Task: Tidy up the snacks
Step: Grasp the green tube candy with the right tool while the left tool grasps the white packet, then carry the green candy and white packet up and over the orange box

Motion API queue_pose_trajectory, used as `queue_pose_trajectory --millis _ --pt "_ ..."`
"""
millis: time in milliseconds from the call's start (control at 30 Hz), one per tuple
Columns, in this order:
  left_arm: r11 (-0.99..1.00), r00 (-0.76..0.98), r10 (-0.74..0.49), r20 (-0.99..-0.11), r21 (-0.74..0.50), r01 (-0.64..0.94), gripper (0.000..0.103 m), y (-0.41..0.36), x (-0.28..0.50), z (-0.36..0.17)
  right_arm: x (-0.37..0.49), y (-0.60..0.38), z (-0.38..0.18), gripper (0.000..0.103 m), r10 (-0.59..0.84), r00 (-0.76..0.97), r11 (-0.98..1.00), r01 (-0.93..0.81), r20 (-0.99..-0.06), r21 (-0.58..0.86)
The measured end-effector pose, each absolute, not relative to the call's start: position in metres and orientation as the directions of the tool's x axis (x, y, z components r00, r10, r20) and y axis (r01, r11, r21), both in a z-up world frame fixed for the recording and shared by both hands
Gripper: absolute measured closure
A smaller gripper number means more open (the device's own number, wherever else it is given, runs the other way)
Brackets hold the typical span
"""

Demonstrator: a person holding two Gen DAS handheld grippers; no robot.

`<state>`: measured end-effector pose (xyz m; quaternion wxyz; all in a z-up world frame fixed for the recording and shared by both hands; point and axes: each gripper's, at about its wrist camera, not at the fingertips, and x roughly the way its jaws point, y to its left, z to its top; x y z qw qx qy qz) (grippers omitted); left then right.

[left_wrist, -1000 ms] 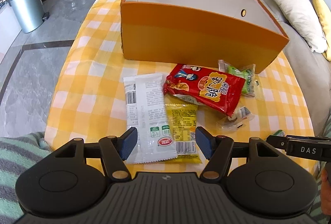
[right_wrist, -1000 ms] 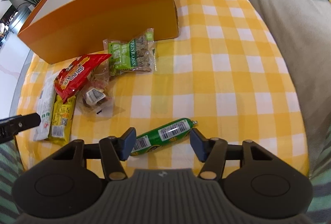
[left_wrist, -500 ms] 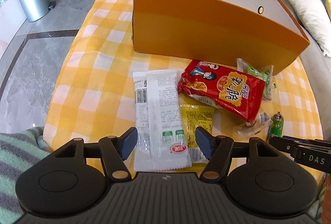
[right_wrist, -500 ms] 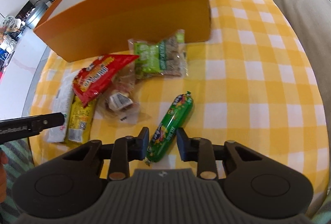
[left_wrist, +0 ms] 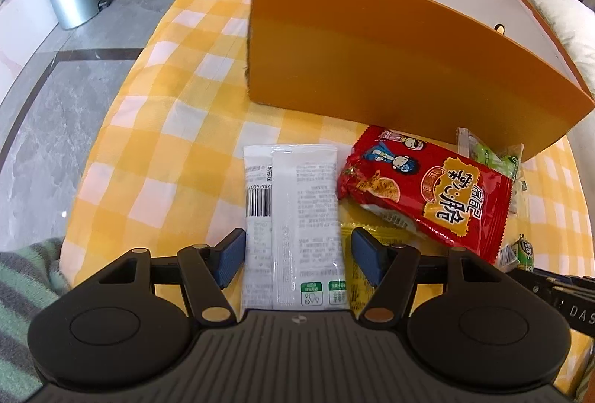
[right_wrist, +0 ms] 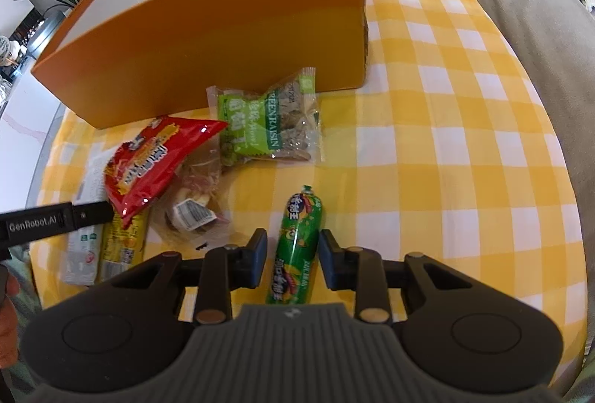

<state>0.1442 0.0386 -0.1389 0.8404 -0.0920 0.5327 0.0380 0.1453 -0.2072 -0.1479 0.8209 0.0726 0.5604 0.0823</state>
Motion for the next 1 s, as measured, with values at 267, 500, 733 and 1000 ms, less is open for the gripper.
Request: queue_pose_trajectory --millis 267,500,733,1000 --pt "0.985 0.453 -0.029 -0.891 -0.104 -0.140 0.043 0.037 0.143 -0.140 0.142 -0.203 -0.150 0.079 0.196 0.367 0.981 -0.081 -0.909 0.178" --pt "0.989 0.461 -0.014 -0.887 -0.079 -0.123 0.048 0.034 0.138 -0.137 0.139 -0.203 -0.149 0.081 0.198 0.371 0.980 -0.088 -0.907 0.177" --pt "0.991 0.453 -0.006 -0.891 -0.066 -0.116 0.049 0.034 0.126 -0.129 0.135 -0.209 -0.147 0.082 0.219 0.356 0.976 -0.085 -0.908 0.202" --pt "0.993 0.488 -0.028 -0.873 -0.082 -0.090 0.049 0.028 0.107 -0.105 0.125 -0.212 -0.139 0.083 0.215 0.333 0.976 -0.093 -0.918 0.195"
